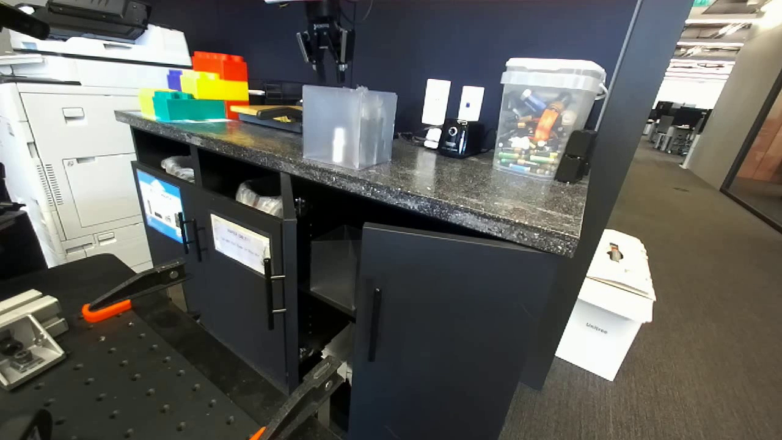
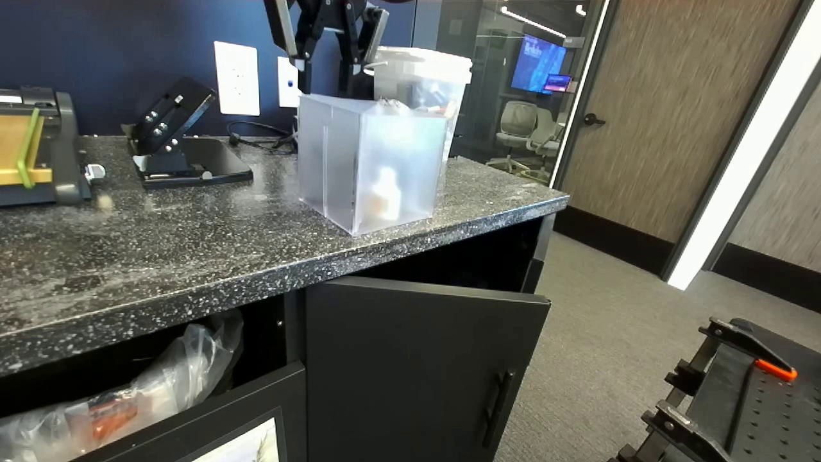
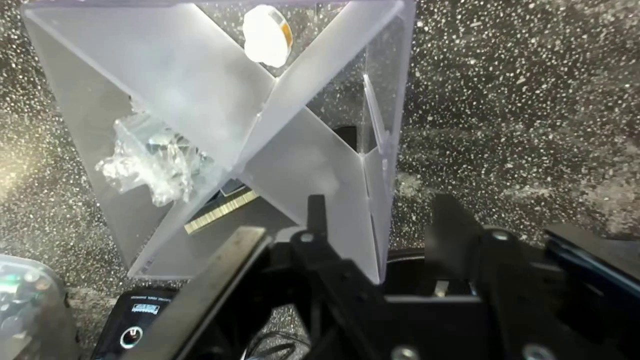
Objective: Move the storage box to the left
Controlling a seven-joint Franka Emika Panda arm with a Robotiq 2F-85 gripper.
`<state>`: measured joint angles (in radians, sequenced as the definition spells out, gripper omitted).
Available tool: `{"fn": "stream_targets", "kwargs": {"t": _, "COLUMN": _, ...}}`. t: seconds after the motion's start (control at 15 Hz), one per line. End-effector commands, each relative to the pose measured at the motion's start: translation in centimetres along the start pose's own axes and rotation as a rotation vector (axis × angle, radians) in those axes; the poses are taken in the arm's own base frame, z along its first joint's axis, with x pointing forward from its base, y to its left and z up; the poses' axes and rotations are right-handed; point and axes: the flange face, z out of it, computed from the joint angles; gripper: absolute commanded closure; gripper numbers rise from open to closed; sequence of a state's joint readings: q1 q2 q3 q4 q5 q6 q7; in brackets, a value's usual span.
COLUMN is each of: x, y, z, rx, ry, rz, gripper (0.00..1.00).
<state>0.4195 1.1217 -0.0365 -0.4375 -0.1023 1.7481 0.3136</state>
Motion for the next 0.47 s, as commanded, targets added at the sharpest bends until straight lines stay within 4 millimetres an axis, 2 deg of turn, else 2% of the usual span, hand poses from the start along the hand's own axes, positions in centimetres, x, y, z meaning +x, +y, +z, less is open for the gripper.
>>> {"fn": "stream_targets", "kwargs": {"t": 0.0, "x": 0.6, "y": 0.6, "z": -5.5, "rx": 0.015, "ry": 0.064, "rz": 0.009, "gripper": 0.10}}
{"fn": "stream_targets", "kwargs": {"t": 0.13, "x": 0.3, "y": 2.8, "z": -7.6, "rx": 0.037, "ry": -0.006, "rz": 0.012, "gripper": 0.00}}
{"fn": "stream_targets", "kwargs": {"t": 0.2, "x": -0.5, "y": 4.5, "z": -6.9, "rx": 0.016, "ry": -0.106, "rz": -0.007, "gripper": 0.00}}
{"fn": "stream_targets", "kwargs": {"t": 0.27, "x": 0.2, "y": 2.1, "z": -6.2, "rx": 0.007, "ry": -0.007, "rz": 0.011, "gripper": 0.07}}
{"fn": "stream_targets", "kwargs": {"t": 0.33, "x": -0.1, "y": 3.2, "z": -6.7, "rx": -0.001, "ry": -0.048, "rz": 0.007, "gripper": 0.00}}
{"fn": "stream_targets", "kwargs": {"t": 0.4, "x": -0.1, "y": 4.2, "z": -6.9, "rx": -0.002, "ry": -0.066, "rz": 0.006, "gripper": 0.00}}
